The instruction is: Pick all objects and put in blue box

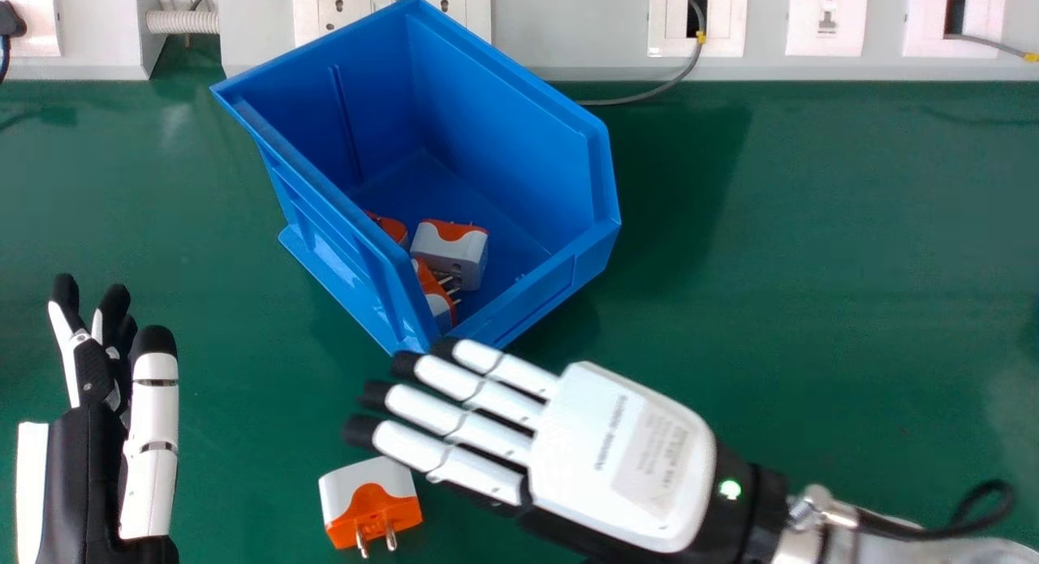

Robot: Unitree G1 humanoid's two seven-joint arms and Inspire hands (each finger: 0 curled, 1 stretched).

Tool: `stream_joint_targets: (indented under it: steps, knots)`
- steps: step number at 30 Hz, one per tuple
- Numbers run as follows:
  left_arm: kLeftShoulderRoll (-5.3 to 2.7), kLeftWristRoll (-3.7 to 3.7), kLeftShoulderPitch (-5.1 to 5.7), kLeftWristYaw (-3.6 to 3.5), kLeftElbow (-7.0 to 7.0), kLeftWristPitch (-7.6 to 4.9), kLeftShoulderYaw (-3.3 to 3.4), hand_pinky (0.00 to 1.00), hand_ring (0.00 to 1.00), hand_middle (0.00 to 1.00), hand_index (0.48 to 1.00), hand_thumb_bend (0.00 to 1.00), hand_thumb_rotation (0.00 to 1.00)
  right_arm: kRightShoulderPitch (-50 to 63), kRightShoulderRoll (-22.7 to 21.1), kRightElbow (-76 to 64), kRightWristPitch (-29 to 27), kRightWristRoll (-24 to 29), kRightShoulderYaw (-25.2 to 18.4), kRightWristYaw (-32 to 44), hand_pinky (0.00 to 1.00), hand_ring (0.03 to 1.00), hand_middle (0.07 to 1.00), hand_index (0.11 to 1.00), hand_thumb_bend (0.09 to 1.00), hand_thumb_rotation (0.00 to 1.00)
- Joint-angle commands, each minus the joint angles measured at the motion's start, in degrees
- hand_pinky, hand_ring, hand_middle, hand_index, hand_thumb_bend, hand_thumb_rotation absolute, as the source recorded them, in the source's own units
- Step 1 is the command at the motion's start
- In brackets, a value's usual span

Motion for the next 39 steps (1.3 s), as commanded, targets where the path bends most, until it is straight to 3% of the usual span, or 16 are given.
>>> stream_joint_targets:
  steps: [1, 3, 7, 10, 13, 16, 18, 23, 27, 30, 35, 39]
  knots:
    - [-0.18, -0.44, 0.29, 0.11, -1.59, -0.4, -0.04, 1.0, 1.0, 0.99, 0.982, 0.27, 0.82, -3.0, 1.57, 0.19, -0.96, 0.08, 1.01, 1.07, 1.0, 1.0, 1.0, 1.0, 0.253, 0.72]
    - [-0.29, -0.39, 0.44, 0.13, -1.77, -0.31, -0.17, 1.0, 1.0, 0.99, 0.985, 0.26, 0.81, -4.73, 2.53, 0.68, -1.34, -0.88, 2.04, 1.3, 1.0, 1.0, 1.0, 1.0, 0.268, 0.61]
    - [-0.58, -0.04, 0.65, 0.32, -1.84, -0.3, -0.36, 1.0, 1.0, 0.99, 0.984, 0.24, 0.81, -8.36, 5.5, 2.92, -2.24, -2.31, 4.44, 0.9, 1.0, 1.0, 1.0, 0.992, 0.296, 0.5]
    - [-0.45, -0.49, 0.96, -0.11, -1.84, -0.55, -0.36, 1.0, 1.0, 1.0, 0.99, 0.24, 0.83, -11.04, 7.73, 4.55, -2.04, -3.16, 6.38, 2.11, 1.0, 1.0, 1.0, 0.991, 0.254, 0.55]
    - [-1.06, -0.27, 1.46, 0.57, -2.92, 0.55, -0.45, 1.0, 1.0, 1.0, 0.999, 0.23, 0.82, -12.67, 9.63, 5.72, -1.39, -3.83, 7.79, 2.69, 0.97, 1.0, 1.0, 0.989, 0.266, 0.53]
    - [-1.1, 1.37, 2.09, 1.3, -4.0, 1.58, -0.5, 1.0, 1.0, 1.0, 1.0, 0.2, 0.82, -13.87, 11.64, 7.92, 0.23, -6.13, 9.53, 1.41, 0.92, 0.999, 0.996, 0.976, 0.305, 0.47]
    - [-1.03, 1.79, 2.38, 1.59, -4.49, 2.14, -0.52, 1.0, 1.0, 1.0, 1.0, 0.16, 0.8, -14.56, 12.63, 9.31, 1.32, -7.03, 10.39, 1.04, 0.86, 0.991, 0.987, 0.964, 0.331, 0.45]
    - [-0.8, 2.47, 2.54, 1.63, -3.98, 1.02, -0.16, 1.0, 1.0, 1.0, 1.0, 0.12, 0.79, -17.36, 15.74, 15.14, 4.62, -8.86, 13.05, 0.54, 0.83, 0.979, 0.983, 0.953, 0.365, 0.46]
    - [-1.08, 1.33, 3.06, 1.11, -4.58, 0.77, -0.27, 1.0, 1.0, 1.0, 1.0, 0.1, 0.8, -19.66, 17.81, 20.02, 6.26, -8.72, 14.84, 0.43, 0.74, 0.923, 0.94, 0.91, 0.422, 0.42]
    - [-1.17, 1.41, 3.21, 1.25, -4.3, -0.12, -0.13, 1.0, 1.0, 1.0, 1.0, 0.14, 0.84, -21.82, 19.31, 23.61, 7.98, -8.09, 15.93, 3.68, 0.73, 0.91, 0.938, 0.907, 0.442, 0.43]
    - [-1.33, 1.13, 3.03, 1.31, -3.46, -1.63, 0.16, 1.0, 1.0, 1.0, 1.0, 0.11, 0.85, -23.84, 20.63, 26.61, 10.51, -6.89, 16.75, 8.06, 0.73, 0.924, 0.952, 0.916, 0.457, 0.49]
    - [-1.04, 1.89, 2.77, 1.48, -2.93, -2.23, 0.63, 1.0, 1.0, 1.0, 1.0, 0.18, 0.9, -24.61, 20.58, 27.08, 11.18, -4.8, 16.36, 12.13, 0.75, 0.92, 0.952, 0.92, 0.47, 0.45]
